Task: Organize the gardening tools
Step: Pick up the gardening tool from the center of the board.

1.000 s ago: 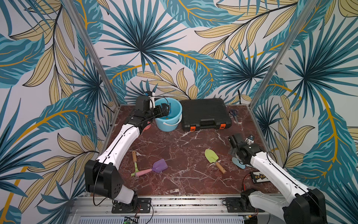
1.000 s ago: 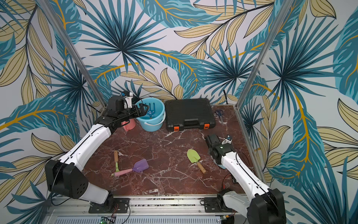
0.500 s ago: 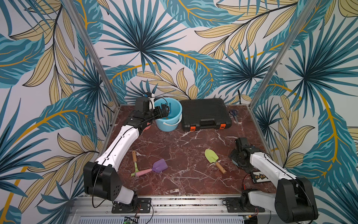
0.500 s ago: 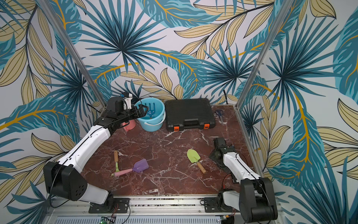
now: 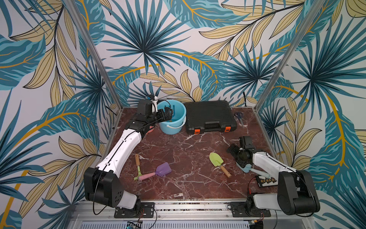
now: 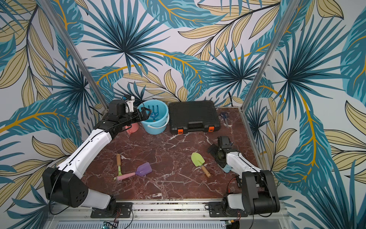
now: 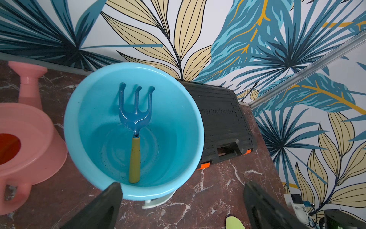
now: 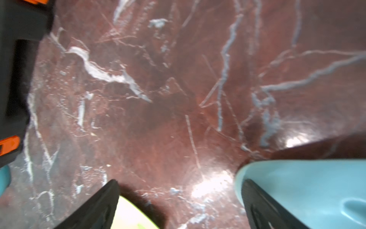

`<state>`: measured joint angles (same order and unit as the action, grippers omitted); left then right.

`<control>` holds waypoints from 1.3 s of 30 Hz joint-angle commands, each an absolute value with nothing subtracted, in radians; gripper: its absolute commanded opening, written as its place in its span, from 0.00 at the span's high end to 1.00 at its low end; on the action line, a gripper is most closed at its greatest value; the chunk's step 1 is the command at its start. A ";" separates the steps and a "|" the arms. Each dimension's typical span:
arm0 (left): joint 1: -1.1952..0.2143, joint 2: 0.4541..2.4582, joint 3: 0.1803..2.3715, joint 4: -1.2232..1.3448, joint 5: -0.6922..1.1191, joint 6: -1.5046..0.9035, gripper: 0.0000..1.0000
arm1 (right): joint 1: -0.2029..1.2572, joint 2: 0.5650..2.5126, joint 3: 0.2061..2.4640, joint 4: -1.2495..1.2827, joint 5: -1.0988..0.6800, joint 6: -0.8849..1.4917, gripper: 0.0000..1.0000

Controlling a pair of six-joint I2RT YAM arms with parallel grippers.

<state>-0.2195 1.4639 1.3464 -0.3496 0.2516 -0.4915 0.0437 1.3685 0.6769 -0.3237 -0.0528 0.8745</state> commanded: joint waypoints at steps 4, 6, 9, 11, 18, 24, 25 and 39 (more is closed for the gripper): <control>-0.213 1.435 1.335 -0.353 0.264 -0.490 0.00 | 0.035 1.320 0.777 -0.486 0.139 0.795 0.00; -0.213 1.433 1.332 -0.357 0.262 -0.486 0.00 | 0.022 1.307 0.805 -0.563 0.227 0.781 0.01; -0.213 1.434 1.327 -0.355 0.263 -0.488 0.00 | -0.016 1.315 0.828 -0.660 0.283 0.778 0.00; -0.213 1.434 1.326 -0.353 0.266 -0.487 0.00 | -0.042 1.311 0.823 -0.699 0.301 0.775 0.01; -0.213 1.442 1.324 -0.339 0.274 -0.488 0.00 | -0.166 1.280 0.715 -0.642 0.214 0.725 0.01; -0.213 1.465 1.336 -0.331 0.294 -0.503 0.00 | -0.192 1.370 0.732 -0.583 0.086 0.680 0.00; -0.213 1.467 1.338 -0.331 0.296 -0.504 0.00 | -0.193 1.384 0.733 -0.585 0.073 0.688 0.00; -0.213 1.450 1.332 -0.341 0.285 -0.500 0.00 | -0.137 1.410 0.643 -0.419 -0.156 0.840 0.00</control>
<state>-0.2195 1.4612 1.3373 -0.3511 0.2848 -0.5030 -0.1719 1.3605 0.7124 -0.5575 0.0841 0.7605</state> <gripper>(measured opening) 0.999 0.995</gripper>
